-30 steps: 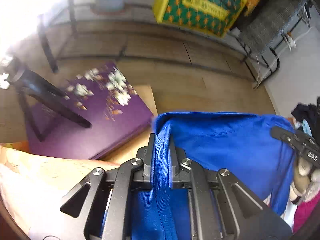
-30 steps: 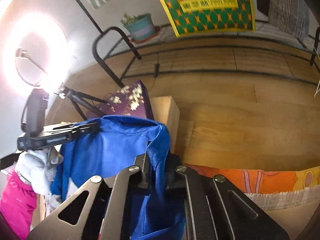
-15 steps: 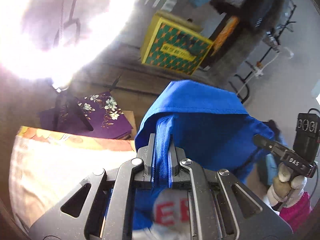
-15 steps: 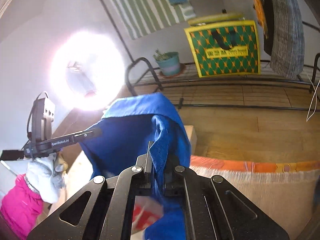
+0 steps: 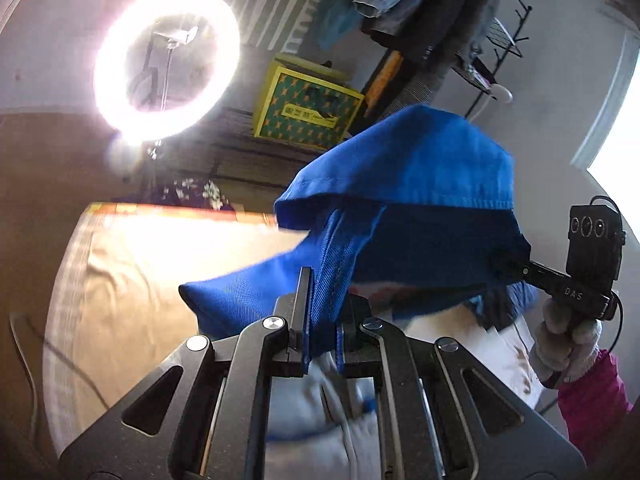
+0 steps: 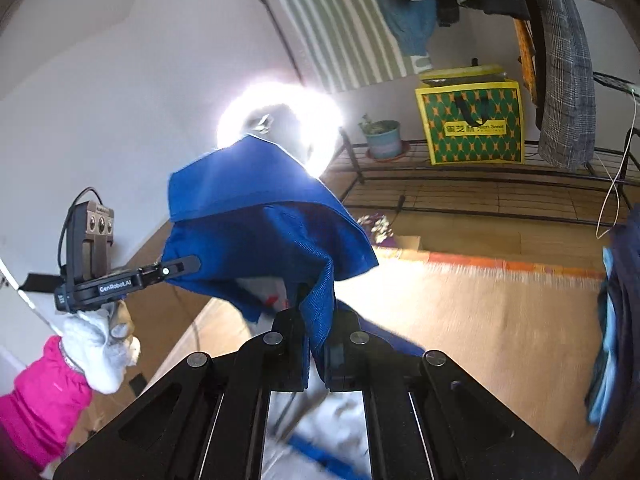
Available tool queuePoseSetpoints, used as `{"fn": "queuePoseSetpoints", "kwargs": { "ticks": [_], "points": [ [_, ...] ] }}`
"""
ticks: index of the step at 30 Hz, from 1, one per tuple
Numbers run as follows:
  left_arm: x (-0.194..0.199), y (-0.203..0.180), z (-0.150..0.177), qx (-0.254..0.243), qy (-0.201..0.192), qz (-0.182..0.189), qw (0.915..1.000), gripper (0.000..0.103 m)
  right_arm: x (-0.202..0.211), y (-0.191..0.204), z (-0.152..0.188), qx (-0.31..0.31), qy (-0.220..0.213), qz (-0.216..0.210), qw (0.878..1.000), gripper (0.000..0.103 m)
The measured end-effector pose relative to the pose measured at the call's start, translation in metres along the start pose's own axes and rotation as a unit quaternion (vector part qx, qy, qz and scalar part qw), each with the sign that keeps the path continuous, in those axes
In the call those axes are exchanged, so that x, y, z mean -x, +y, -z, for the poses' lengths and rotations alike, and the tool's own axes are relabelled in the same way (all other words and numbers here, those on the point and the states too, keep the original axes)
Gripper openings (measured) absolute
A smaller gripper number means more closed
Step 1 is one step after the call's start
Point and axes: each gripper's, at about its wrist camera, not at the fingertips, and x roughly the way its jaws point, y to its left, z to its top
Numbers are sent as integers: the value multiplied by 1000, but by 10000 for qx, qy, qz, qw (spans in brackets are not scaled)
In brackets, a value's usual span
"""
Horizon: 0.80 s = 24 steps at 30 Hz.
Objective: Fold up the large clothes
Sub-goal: 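Lift the jacket with both tools and flip it over onto the bed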
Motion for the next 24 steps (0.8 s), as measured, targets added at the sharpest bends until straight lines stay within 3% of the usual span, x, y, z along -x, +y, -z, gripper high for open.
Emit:
{"fn": "queuePoseSetpoints", "kwargs": {
  "ticks": [7,16,24],
  "points": [
    [38,-7,87,-157,260,-32,9995,6,28,39,75,159,299,-87,9994,3],
    [29,11,194,-67,859,-253,9960,6,13,46,170,288,1005,-80,9945,3],
    [26,9,238,-386,1219,-570,9902,9,-10,41,225,546,1560,203,9860,5]
  ]
}}
